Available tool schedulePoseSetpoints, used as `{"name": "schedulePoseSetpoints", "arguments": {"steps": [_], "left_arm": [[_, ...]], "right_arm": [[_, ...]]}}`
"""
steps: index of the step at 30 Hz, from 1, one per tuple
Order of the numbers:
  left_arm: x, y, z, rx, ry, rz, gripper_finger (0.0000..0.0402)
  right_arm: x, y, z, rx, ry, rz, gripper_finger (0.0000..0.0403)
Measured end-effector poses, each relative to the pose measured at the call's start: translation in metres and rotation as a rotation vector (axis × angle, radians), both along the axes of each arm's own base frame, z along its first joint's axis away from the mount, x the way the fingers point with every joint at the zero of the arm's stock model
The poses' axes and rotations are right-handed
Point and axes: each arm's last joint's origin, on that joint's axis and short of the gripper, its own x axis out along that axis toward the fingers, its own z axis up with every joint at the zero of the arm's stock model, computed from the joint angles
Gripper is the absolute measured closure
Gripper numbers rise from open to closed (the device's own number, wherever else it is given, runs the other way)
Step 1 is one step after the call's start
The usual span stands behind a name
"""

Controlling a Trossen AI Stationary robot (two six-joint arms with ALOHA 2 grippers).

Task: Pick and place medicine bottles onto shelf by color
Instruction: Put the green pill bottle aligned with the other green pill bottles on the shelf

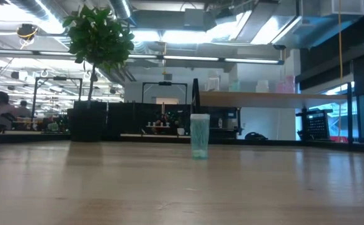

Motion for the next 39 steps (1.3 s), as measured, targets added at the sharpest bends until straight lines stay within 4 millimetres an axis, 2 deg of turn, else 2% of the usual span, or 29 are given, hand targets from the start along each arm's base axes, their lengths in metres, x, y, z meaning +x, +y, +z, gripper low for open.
{"name": "schedulePoseSetpoints", "arguments": {"steps": [8,14,19,24,31,39], "left_arm": [[0.0,0.0,0.0,-0.001,-0.001,0.001,0.0135],[0.0,0.0,0.0,0.0,-0.001,0.001,0.0135],[0.0,0.0,0.0,0.0,0.0,0.001,0.0135],[0.0,0.0,0.0,0.0,0.0,0.001,0.0135],[0.0,0.0,0.0,0.005,0.003,-0.002,0.0135],[0.0,0.0,0.0,0.005,0.003,-0.002,0.0135]], "right_arm": [[0.006,-0.006,-0.006,0.023,0.023,-0.047,0.0163],[0.029,0.0,-0.041,-0.07,0.114,0.078,0.0157],[0.047,0.0,-0.075,-0.09,0.209,0.072,0.0157],[0.057,0.001,-0.1,-0.123,0.271,0.1,0.0157],[0.068,-0.002,-0.128,-0.16,0.341,0.129,0.0157],[0.073,-0.016,-0.136,-0.165,0.36,0.109,0.0157]]}}
